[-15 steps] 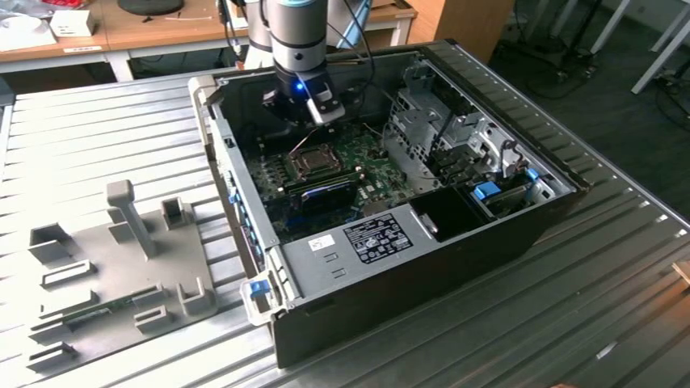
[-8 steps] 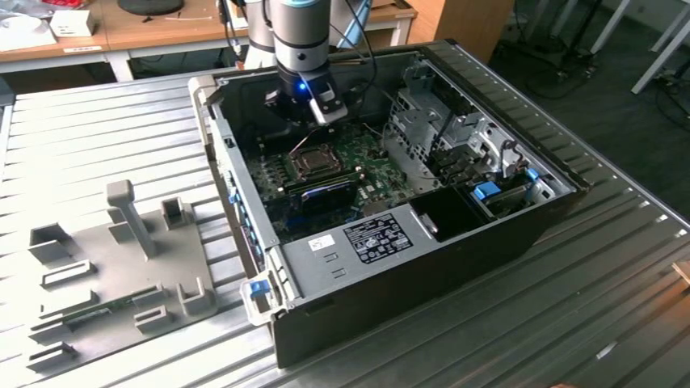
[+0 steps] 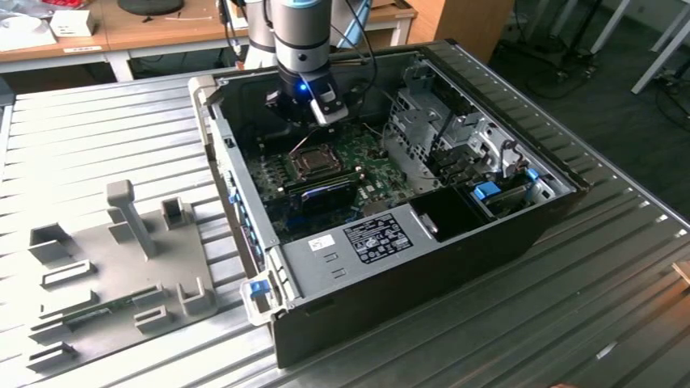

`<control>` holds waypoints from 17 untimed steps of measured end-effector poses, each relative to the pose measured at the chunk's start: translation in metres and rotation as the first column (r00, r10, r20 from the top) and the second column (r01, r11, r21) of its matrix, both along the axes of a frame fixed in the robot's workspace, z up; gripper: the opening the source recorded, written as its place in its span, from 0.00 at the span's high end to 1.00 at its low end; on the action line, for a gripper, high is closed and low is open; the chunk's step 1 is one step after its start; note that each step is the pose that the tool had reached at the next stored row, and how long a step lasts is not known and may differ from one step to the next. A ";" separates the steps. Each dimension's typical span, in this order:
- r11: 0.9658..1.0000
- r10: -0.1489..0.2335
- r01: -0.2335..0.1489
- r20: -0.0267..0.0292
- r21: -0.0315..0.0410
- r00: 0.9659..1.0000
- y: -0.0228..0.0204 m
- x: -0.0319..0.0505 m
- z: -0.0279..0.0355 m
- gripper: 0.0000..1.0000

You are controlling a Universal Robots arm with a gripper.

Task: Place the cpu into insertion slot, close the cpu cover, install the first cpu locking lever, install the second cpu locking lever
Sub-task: 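Install the first cpu locking lever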

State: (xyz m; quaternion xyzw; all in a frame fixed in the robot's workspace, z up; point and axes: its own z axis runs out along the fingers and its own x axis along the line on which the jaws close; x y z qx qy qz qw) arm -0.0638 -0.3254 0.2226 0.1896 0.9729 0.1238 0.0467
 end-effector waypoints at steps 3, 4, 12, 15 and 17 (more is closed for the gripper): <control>1.000 0.000 0.000 0.000 0.000 1.000 0.0000 0.0001 -0.0001 0.90; 1.000 0.000 0.000 0.000 0.000 1.000 0.0000 0.0001 -0.0003 0.90; 1.000 0.000 0.000 0.000 0.000 1.000 0.0000 0.0027 -0.0072 0.90; 1.000 0.000 0.000 0.000 -0.002 1.000 0.0000 0.0037 -0.0078 0.90; 1.000 0.000 0.000 0.000 -0.002 1.000 0.0000 0.0037 -0.0078 0.90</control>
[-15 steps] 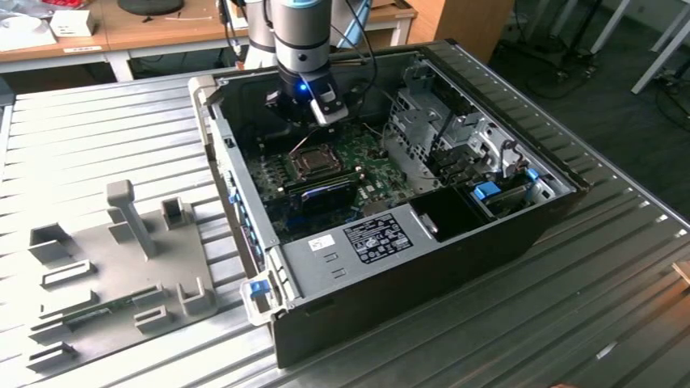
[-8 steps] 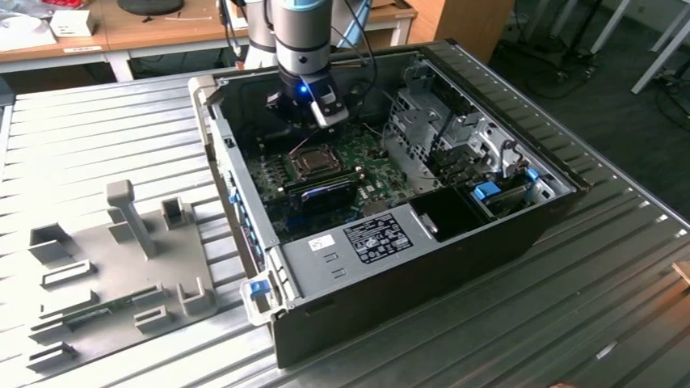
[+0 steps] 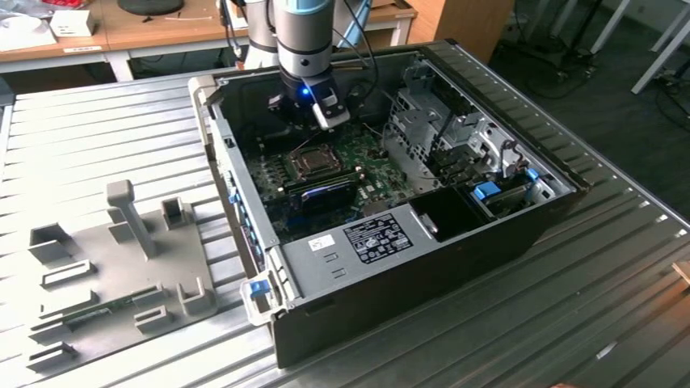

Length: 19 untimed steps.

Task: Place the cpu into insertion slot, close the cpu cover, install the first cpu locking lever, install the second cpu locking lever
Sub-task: 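Install the first cpu locking lever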

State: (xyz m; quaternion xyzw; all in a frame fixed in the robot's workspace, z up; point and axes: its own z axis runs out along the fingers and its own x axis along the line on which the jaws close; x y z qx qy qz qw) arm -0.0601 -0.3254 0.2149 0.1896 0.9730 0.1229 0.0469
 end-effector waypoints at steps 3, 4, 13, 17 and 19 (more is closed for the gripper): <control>1.000 0.000 0.000 0.000 0.000 1.000 0.0001 0.0019 -0.0003 0.90; 1.000 0.000 0.000 0.000 0.000 1.000 0.0000 0.0024 -0.0003 0.90; 1.000 0.000 0.000 0.000 0.000 1.000 0.0000 0.0033 -0.0019 0.90; 1.000 0.000 0.000 0.000 0.000 1.000 -0.0002 0.0037 -0.0051 0.90; 1.000 0.000 0.000 0.000 0.000 1.000 -0.0003 0.0040 -0.0065 0.90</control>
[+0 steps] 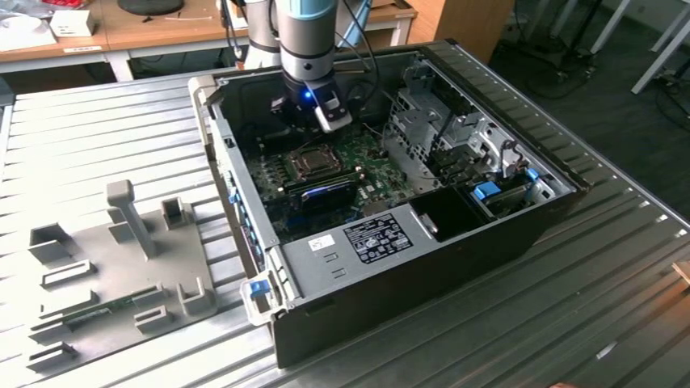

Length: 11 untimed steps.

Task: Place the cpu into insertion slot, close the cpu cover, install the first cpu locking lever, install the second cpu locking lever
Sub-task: 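Install the first cpu locking lever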

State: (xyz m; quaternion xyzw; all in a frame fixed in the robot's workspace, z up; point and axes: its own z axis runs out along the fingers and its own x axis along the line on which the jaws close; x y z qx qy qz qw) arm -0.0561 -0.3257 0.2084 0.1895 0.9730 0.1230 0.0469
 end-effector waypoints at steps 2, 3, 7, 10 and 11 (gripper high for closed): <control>1.000 0.000 0.000 0.000 0.000 1.000 0.0000 0.0004 -0.0014 0.90; 1.000 0.000 0.000 0.000 -0.001 1.000 0.0000 0.0008 -0.0025 0.90; 1.000 0.000 0.000 0.000 -0.001 1.000 0.0000 0.0043 -0.0038 0.90; 1.000 0.000 0.000 0.000 -0.001 1.000 -0.0001 0.0053 -0.0039 0.90; 1.000 0.000 0.000 0.000 -0.001 1.000 -0.0001 0.0053 -0.0039 0.90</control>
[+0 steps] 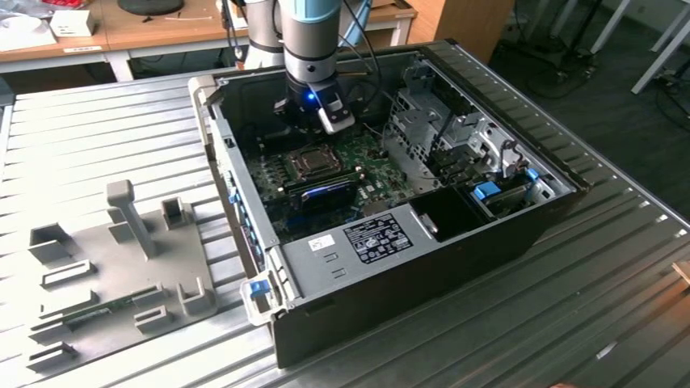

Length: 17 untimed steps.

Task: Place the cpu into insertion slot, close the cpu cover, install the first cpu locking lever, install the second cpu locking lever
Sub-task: 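Install the first cpu locking lever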

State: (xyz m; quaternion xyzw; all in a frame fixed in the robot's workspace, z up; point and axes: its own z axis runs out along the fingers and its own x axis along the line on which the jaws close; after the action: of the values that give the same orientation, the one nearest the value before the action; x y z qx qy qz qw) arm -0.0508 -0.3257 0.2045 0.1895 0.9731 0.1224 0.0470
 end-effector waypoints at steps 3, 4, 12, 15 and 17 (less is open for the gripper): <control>1.000 0.000 0.000 0.000 0.000 1.000 0.0000 0.0001 0.0000 0.90; 1.000 0.000 0.000 0.000 0.000 1.000 0.0000 0.0001 -0.0003 0.90; 1.000 0.000 0.000 0.000 -0.003 1.000 -0.0003 0.0001 -0.0042 0.90; 1.000 0.000 0.000 0.000 -0.005 1.000 -0.0003 0.0001 -0.0055 0.90; 1.000 0.000 0.000 0.000 -0.006 1.000 -0.0004 0.0001 -0.0056 0.90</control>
State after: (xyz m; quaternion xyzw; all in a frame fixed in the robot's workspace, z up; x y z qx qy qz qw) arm -0.0507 -0.3261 0.1989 0.1893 0.9734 0.1196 0.0475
